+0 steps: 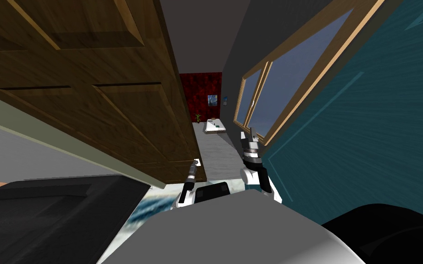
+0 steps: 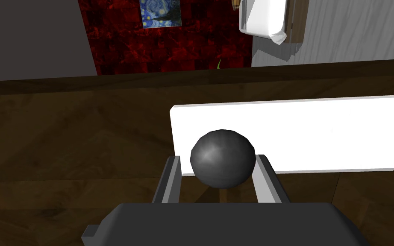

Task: Pull the door open

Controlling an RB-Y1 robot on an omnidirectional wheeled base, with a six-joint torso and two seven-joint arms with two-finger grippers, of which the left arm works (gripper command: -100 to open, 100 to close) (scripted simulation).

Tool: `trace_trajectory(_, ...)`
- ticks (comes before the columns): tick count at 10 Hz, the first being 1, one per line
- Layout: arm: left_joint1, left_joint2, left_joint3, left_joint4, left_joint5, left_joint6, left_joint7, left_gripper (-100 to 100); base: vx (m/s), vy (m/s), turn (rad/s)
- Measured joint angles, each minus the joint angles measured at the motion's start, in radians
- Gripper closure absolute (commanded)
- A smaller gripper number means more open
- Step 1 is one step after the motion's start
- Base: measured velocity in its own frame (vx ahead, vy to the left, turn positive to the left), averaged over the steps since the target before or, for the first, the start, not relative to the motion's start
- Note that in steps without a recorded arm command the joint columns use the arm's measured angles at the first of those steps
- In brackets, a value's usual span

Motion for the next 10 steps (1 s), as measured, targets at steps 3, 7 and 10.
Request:
trace_trajectory(3,0.0,0.0,0.0,0.0,0.0,0.0,0.0,100,0.0,0.0,0.0)
trace_trajectory(7,0.0,0.0,0.0,0.0,0.0,0.0,0.0,100,0.0,0.0,0.0)
trace_trajectory(10,0.0,0.0,0.0,0.0,0.0,0.0,0.0,100,0.0,0.0,0.0)
